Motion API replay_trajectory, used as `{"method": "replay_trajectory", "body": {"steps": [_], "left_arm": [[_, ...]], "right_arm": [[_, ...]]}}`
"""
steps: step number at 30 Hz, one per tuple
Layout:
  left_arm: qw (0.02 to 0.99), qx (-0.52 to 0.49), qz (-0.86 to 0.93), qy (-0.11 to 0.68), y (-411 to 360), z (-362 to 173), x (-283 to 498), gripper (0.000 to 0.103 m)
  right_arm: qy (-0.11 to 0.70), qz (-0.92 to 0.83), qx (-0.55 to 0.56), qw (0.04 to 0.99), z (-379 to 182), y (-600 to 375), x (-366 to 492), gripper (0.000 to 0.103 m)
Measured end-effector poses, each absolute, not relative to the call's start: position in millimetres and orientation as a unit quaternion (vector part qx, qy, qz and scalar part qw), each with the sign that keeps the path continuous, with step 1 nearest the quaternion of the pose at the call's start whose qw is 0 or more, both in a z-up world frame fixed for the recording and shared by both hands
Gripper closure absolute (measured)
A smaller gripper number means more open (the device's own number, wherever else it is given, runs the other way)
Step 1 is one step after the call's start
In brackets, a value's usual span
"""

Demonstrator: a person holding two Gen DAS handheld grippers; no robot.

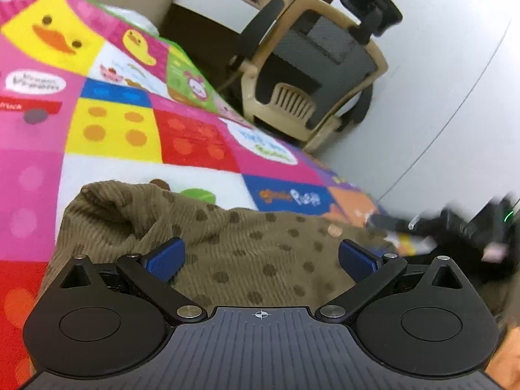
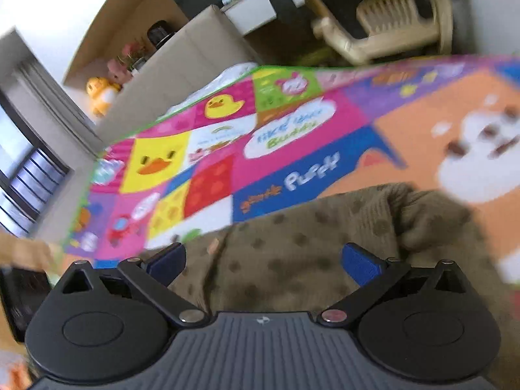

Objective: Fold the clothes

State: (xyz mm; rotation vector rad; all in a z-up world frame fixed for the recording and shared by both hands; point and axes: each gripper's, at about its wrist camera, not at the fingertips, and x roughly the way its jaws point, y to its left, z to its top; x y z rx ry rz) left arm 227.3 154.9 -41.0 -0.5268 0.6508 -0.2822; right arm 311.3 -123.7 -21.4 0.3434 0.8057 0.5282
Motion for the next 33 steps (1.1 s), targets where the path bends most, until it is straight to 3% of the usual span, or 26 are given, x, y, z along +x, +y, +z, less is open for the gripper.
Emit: {"method": "replay_trajectory", "body": {"steps": [4, 8, 13, 18, 26, 28, 29, 31, 32, 33], "left_arm": [[0.903, -0.255, -0.147, 0.314, 159.2, -42.8, 221.4, 0.000], [0.908, -0.241, -0.146, 0.309, 159.7, -39.5, 202.9, 0.000], [0.931, -0.191, -0.084, 0.301, 168.1, -18.7, 156.1, 0.000], [0.925, -0.215, 0.007, 0.313, 194.5, -18.6, 88.3, 0.000], [0.913, -0.204, 0.012, 0.354, 196.9, -43.6, 104.9, 0.002], [0.916, -0.187, 0.000, 0.355, 192.1, -44.0, 109.9, 0.008], [0.918, -0.178, -0.004, 0.353, 189.7, -42.9, 111.8, 0.019], [0.921, -0.171, -0.016, 0.349, 186.3, -40.1, 114.4, 0.043], [0.917, -0.190, -0.028, 0.350, 187.6, -40.4, 116.5, 0.074], [0.910, -0.214, -0.038, 0.353, 189.6, -41.1, 119.3, 0.083]], "right_arm": [[0.333, 0.171, 0.025, 0.927, -7.2, -114.7, 256.8, 0.000], [0.306, 0.112, -0.146, 0.934, -29.6, -94.9, 227.7, 0.000], [0.273, 0.138, -0.129, 0.943, -18.7, -103.8, 220.8, 0.000], [0.240, 0.221, -0.114, 0.938, -3.2, -100.6, 205.4, 0.000], [0.216, 0.276, -0.126, 0.928, 6.1, -65.6, 157.8, 0.000], [0.220, 0.304, -0.145, 0.916, 3.4, -45.8, 142.3, 0.000], [0.218, 0.321, -0.164, 0.907, 2.6, -35.4, 133.8, 0.000], [0.202, 0.354, -0.217, 0.887, -1.9, -6.7, 118.5, 0.000], [0.186, 0.366, -0.246, 0.878, -4.3, 8.6, 111.7, 0.000], [0.171, 0.375, -0.272, 0.870, -6.6, 22.8, 106.8, 0.000]]}}
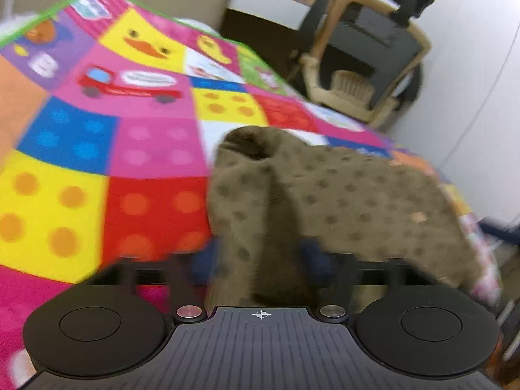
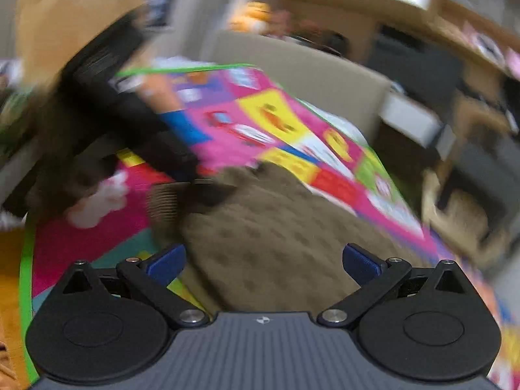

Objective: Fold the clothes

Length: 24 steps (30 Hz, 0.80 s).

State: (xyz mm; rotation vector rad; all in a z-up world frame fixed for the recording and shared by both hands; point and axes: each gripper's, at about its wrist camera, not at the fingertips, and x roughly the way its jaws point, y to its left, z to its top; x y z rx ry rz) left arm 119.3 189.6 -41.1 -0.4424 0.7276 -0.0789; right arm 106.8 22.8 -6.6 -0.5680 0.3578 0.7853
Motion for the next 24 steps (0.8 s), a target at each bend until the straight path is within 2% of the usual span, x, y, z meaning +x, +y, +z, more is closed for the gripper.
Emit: {"method": "replay_trajectory", "body": {"steps": [1, 2, 6, 8, 10, 11, 13, 14, 15, 16, 18, 20, 21, 24], "left_arm": [[0.905, -0.233, -0.043, 0.353, 191.0, -40.3, 121.6, 0.084], [0.903, -0.248, -0.048, 0.349, 192.0, -37.0, 123.6, 0.090], [0.893, -0.296, -0.076, 0.330, 195.2, -18.3, 131.9, 0.090], [0.892, -0.300, -0.085, 0.328, 193.3, -11.0, 136.4, 0.090], [0.889, -0.303, -0.094, 0.330, 191.1, -5.7, 140.9, 0.090], [0.887, -0.304, -0.099, 0.333, 190.2, -4.0, 142.6, 0.090], [0.891, -0.304, -0.109, 0.320, 190.4, 6.3, 141.9, 0.082], [0.895, -0.306, -0.114, 0.303, 192.0, 14.6, 139.6, 0.069], [0.900, -0.308, -0.119, 0.286, 193.6, 22.9, 137.3, 0.061], [0.904, -0.314, -0.122, 0.264, 196.0, 32.4, 134.1, 0.055], [0.912, -0.324, -0.119, 0.221, 199.5, 53.0, 127.5, 0.036], [0.915, -0.332, -0.117, 0.196, 199.6, 68.0, 125.4, 0.029], [0.915, -0.334, -0.119, 0.194, 196.2, 71.1, 127.0, 0.022], [0.914, -0.329, -0.126, 0.203, 181.0, 74.1, 134.9, 0.013]], "right_arm": [[0.157, 0.385, -0.298, 0.859, -9.9, 38.8, 104.3, 0.000], [0.150, 0.389, -0.318, 0.852, -13.4, 52.2, 104.5, 0.000], [0.165, 0.376, -0.340, 0.846, -24.8, 99.7, 128.9, 0.002], [0.164, 0.358, -0.333, 0.857, -28.3, 113.6, 142.9, 0.021], [0.163, 0.338, -0.328, 0.867, -31.0, 118.4, 154.4, 0.062], [0.167, 0.333, -0.317, 0.872, -30.2, 116.0, 159.9, 0.068], [0.172, 0.338, -0.278, 0.882, -21.2, 99.9, 166.5, 0.084], [0.165, 0.329, -0.260, 0.893, -13.1, 88.6, 168.3, 0.085], [0.158, 0.319, -0.243, 0.902, -5.0, 77.2, 170.0, 0.087], [0.147, 0.304, -0.219, 0.916, 6.3, 60.8, 172.3, 0.088], [0.140, 0.260, -0.165, 0.941, 26.3, 16.9, 180.1, 0.088], [0.139, 0.213, -0.118, 0.960, 41.9, -30.1, 189.3, 0.088], [0.150, 0.188, -0.105, 0.965, 40.2, -55.1, 194.8, 0.088], [0.198, 0.125, -0.062, 0.970, 28.9, -125.8, 210.7, 0.087]]}}
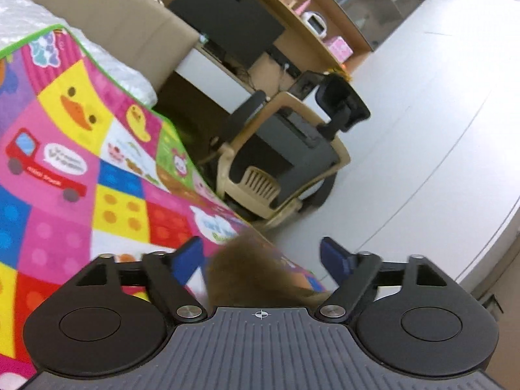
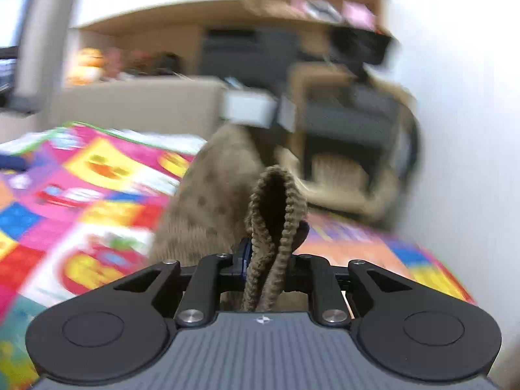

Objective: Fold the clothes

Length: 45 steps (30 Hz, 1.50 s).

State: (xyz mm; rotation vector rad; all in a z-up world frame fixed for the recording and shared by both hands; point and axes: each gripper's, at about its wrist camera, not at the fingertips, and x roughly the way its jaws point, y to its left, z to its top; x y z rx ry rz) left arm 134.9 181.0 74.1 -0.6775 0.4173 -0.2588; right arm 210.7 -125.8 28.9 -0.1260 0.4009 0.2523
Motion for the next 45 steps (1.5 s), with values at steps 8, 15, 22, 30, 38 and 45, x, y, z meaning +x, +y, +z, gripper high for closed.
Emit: {"method": "replay_trajectory", "body": {"steps": [8, 15, 22, 30, 38, 45], "left_arm": [[0.883, -0.287, -0.167, 0.333, 103.8, 20.0, 191.7, 0.010], [0.896, -0.214, -0.211, 0.328, 52.4, 19.6, 225.9, 0.017], [0.848, -0.263, -0.277, 0.367, 5.7, -3.2, 294.7, 0.037], [0.847, -0.227, -0.283, 0.388, -11.9, -26.5, 313.0, 0.034], [0.869, -0.244, -0.222, 0.368, 39.1, -1.3, 271.5, 0.009], [0.841, -0.245, -0.226, 0.426, 36.8, -39.5, 259.2, 0.012]], "right_arm": [[0.290, 0.074, -0.029, 0.954, -19.2, -210.8, 222.6, 0.046], [0.240, 0.068, -0.088, 0.964, 12.1, -220.0, 227.5, 0.045], [0.187, 0.088, -0.060, 0.977, 63.5, -216.7, 266.6, 0.046], [0.316, 0.149, -0.005, 0.937, 19.8, -206.3, 359.3, 0.046], [0.338, 0.082, -0.081, 0.934, -22.8, -215.9, 333.7, 0.039], [0.272, 0.217, -0.020, 0.937, 27.6, -223.0, 242.4, 0.031]]}}
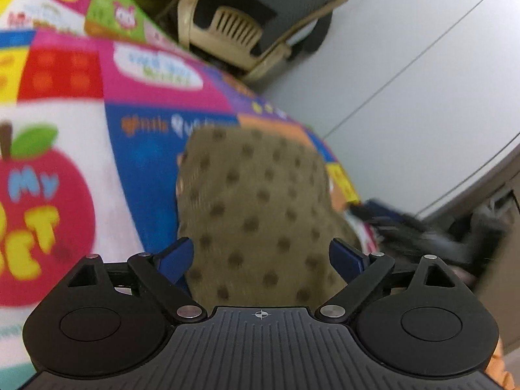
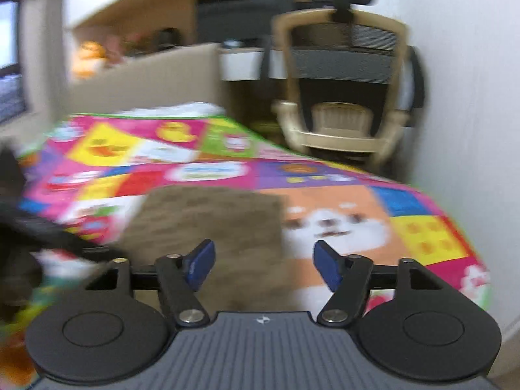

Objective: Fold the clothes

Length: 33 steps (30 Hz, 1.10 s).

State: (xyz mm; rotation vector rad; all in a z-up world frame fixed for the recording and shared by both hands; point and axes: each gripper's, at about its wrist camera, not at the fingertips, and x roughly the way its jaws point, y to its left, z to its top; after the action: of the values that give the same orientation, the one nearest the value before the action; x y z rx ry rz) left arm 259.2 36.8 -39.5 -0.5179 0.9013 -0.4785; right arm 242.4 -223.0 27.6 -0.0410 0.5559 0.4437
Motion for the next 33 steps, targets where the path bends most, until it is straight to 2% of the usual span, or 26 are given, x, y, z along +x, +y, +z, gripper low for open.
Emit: {"method": "replay_trajectory", "body": {"steps": [4, 6, 11, 16, 19, 22, 24, 30, 33], "left_arm": [[0.842, -0.231, -0.226, 0.432, 21.9, -50.4, 263.9, 0.011], [0.847, -0.209, -0.225, 0.434, 14.4, -48.1, 265.5, 0.012], [0.861, -0.182, -0.216, 0.423, 15.7, -35.0, 257.7, 0.014], [0.902, -0.152, -0.189, 0.358, 27.5, -4.7, 247.6, 0.013], [0.921, -0.102, -0.157, 0.341, 15.1, 3.2, 260.1, 0.013], [0.939, -0.026, -0.112, 0.325, -0.7, 1.3, 280.1, 0.012], [0.938, -0.011, -0.101, 0.331, -2.5, -3.8, 290.2, 0.009], [0.932, -0.020, -0.115, 0.342, -0.9, -7.6, 293.4, 0.009], [0.932, -0.020, -0.118, 0.343, -0.2, -8.4, 293.3, 0.009]], "right_arm": [[0.325, 0.231, -0.085, 0.913, -13.1, -192.3, 225.6, 0.030], [0.327, 0.222, -0.079, 0.915, -26.9, -189.4, 224.3, 0.025], [0.304, 0.232, -0.060, 0.922, 8.6, -200.1, 230.3, 0.025], [0.265, 0.209, -0.031, 0.941, 37.6, -204.4, 277.5, 0.025], [0.290, 0.209, 0.015, 0.934, 34.1, -198.5, 322.4, 0.025], [0.327, 0.166, -0.023, 0.930, 10.6, -182.4, 360.5, 0.024], [0.351, 0.151, -0.050, 0.923, -10.8, -176.8, 372.9, 0.023], [0.326, 0.134, -0.087, 0.932, -4.1, -183.8, 344.8, 0.022], [0.309, 0.201, -0.048, 0.928, 8.0, -194.1, 306.8, 0.022]]}}
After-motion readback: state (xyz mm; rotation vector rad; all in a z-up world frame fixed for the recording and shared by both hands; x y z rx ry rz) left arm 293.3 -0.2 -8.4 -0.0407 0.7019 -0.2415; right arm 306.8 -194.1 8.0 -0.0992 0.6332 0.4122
